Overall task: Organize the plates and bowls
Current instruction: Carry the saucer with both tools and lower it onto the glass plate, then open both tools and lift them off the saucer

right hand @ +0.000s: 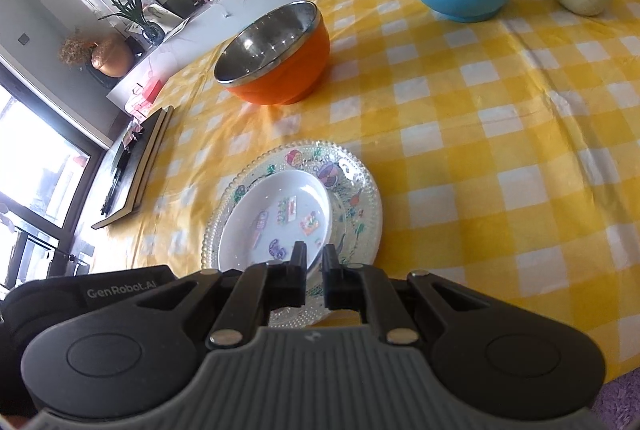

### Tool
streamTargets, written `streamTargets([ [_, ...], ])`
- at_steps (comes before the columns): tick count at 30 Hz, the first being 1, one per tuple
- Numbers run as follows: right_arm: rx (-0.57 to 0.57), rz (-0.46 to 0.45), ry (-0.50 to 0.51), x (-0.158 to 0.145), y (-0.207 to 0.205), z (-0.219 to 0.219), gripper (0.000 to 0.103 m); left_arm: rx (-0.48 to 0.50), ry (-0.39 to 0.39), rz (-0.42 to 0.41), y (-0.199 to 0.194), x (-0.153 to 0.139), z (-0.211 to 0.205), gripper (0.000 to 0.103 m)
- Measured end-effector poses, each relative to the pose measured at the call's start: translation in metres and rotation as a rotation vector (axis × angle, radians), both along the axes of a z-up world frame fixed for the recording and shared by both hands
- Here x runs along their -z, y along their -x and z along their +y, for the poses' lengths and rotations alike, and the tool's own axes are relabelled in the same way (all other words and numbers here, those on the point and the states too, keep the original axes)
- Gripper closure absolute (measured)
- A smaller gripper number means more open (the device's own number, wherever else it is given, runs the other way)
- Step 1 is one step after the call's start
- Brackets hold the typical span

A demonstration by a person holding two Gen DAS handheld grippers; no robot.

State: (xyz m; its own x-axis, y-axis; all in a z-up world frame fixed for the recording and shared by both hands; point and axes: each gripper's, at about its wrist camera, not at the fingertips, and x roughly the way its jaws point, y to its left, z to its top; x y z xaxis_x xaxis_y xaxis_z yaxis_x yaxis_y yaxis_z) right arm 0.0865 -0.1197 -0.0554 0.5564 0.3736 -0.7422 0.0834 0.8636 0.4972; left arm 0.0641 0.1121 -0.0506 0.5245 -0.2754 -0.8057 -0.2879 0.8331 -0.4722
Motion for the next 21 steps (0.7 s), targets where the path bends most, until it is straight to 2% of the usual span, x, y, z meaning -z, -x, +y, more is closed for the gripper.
streamTargets([
  [7, 0.002, 0.005, -0.009, 0.006, -0.003, -0.002, 0.095, 0.018, -0.015, -0.023, -0.001, 0.000, -0.003, 0.089],
  [11, -0.008, -0.015, 0.012, 0.004, -0.001, -0.002, 0.092, 0.027, -0.031, -0.033, -0.001, -0.002, -0.004, 0.079],
  [13, -0.012, -0.029, 0.027, 0.002, 0.000, -0.003, 0.086, 0.029, -0.052, -0.045, 0.001, -0.007, -0.005, 0.073],
  [16, -0.015, -0.057, 0.036, -0.003, 0.002, -0.005, 0.079, 0.034, -0.085, -0.074, 0.003, -0.017, -0.006, 0.070],
  [18, -0.024, -0.082, 0.049, -0.008, 0.004, -0.007, 0.078, 0.051, -0.129, -0.099, 0.004, -0.026, -0.008, 0.068],
  [21, -0.050, -0.123, 0.064, -0.017, 0.007, -0.005, 0.068, 0.098, -0.206, -0.134, 0.005, -0.036, -0.015, 0.060],
])
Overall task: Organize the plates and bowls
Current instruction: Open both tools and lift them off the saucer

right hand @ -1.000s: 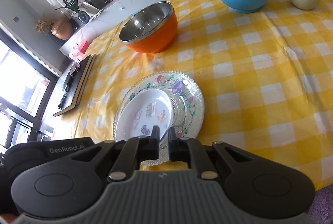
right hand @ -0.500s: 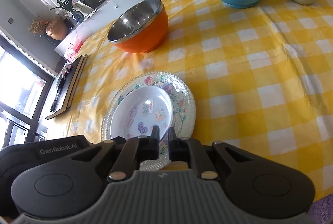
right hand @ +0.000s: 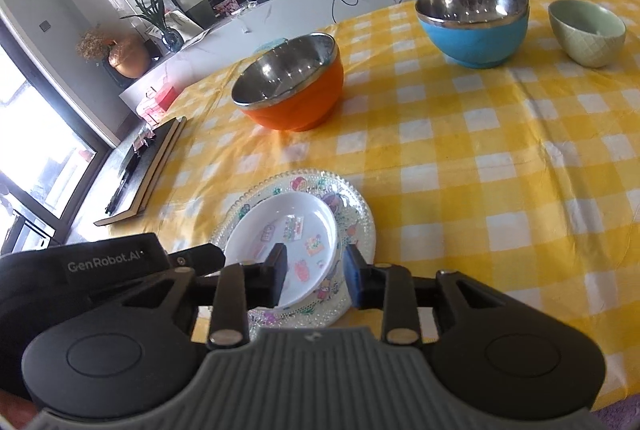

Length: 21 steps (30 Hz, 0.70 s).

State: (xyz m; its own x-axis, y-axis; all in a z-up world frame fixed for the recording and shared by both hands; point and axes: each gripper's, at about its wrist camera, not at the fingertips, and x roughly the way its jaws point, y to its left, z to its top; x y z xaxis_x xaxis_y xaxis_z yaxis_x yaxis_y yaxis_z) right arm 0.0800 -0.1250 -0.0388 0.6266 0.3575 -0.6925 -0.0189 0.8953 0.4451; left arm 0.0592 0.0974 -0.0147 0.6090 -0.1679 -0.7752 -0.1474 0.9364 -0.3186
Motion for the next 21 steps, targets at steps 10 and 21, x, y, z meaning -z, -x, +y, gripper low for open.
streamTargets([
  [10, 0.096, -0.064, 0.167, -0.020, 0.000, -0.007, 0.044, 0.007, -0.086, -0.035, -0.005, -0.014, 0.004, 0.056],
  [21, 0.118, -0.071, 0.138, -0.035, -0.032, -0.018, 0.037, 0.021, -0.083, -0.113, -0.035, -0.037, 0.004, 0.035],
])
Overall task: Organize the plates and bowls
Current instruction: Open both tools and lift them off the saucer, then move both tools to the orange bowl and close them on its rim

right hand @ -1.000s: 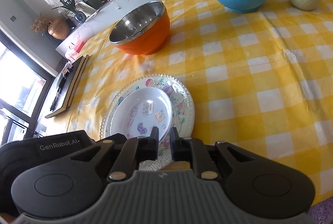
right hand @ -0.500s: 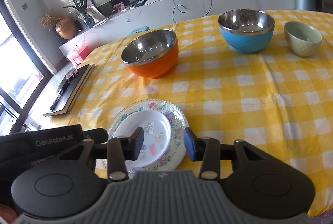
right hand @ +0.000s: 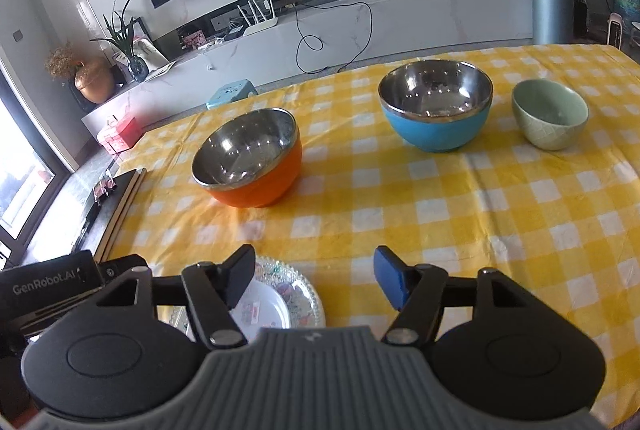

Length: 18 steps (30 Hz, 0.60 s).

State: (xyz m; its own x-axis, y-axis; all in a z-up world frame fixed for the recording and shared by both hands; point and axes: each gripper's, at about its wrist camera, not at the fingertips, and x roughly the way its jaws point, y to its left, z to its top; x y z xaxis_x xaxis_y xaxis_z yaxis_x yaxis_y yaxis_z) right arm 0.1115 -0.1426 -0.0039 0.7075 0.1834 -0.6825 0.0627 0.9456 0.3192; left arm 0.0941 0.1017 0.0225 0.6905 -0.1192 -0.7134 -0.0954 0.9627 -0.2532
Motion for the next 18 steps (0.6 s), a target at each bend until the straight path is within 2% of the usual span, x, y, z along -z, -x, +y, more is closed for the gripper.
streamTargets([
  [8, 0.040, 0.017, 0.007, -0.006, -0.045, 0.001, 0.034, -0.019, -0.024, -0.007, -0.042, -0.006, -0.006, 0.034],
  [18, 0.061, 0.040, -0.031, 0.003, -0.105, 0.007, 0.034, -0.068, -0.059, -0.011, -0.098, 0.005, -0.007, 0.034],
])
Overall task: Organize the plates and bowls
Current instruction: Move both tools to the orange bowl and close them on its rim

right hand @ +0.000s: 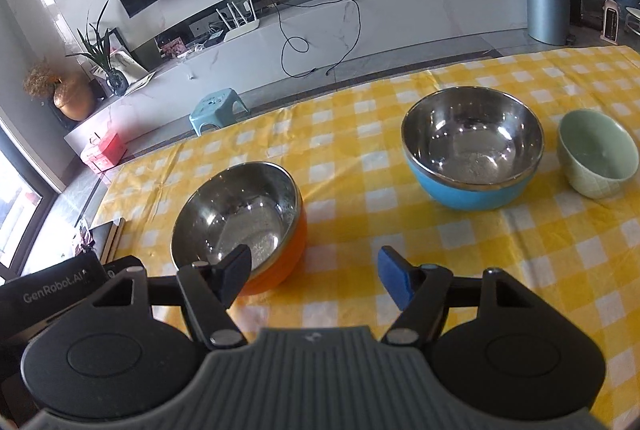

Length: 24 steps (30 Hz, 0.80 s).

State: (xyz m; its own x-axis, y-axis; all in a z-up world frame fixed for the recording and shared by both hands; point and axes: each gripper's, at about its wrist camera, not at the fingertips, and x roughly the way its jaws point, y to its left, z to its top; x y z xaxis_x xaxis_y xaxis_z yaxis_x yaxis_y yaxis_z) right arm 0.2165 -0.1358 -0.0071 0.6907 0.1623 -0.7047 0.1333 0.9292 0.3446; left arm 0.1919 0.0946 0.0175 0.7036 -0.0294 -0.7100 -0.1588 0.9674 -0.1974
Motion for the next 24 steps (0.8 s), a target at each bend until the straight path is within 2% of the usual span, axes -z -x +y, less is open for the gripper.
streamTargets([
  [14, 0.037, 0.074, -0.007, 0.038, -0.058, 0.004, 0.035, 0.029, 0.004, 0.082, -0.053, 0.041, -0.019, 0.035],
  [15, 0.038, 0.080, -0.008, 0.041, -0.060, 0.004, 0.038, 0.034, 0.002, 0.087, -0.055, 0.044, -0.021, 0.037],
  [18, 0.040, 0.093, -0.022, 0.049, -0.065, 0.002, 0.042, 0.047, -0.008, 0.096, -0.060, 0.050, -0.025, 0.049],
  [22, 0.025, 0.083, -0.042, 0.053, -0.068, 0.004, 0.055, 0.052, -0.019, 0.108, -0.065, 0.054, -0.027, 0.074],
  [24, 0.019, 0.080, -0.050, 0.053, -0.068, 0.006, 0.061, 0.055, -0.022, 0.109, -0.065, 0.055, -0.028, 0.078],
])
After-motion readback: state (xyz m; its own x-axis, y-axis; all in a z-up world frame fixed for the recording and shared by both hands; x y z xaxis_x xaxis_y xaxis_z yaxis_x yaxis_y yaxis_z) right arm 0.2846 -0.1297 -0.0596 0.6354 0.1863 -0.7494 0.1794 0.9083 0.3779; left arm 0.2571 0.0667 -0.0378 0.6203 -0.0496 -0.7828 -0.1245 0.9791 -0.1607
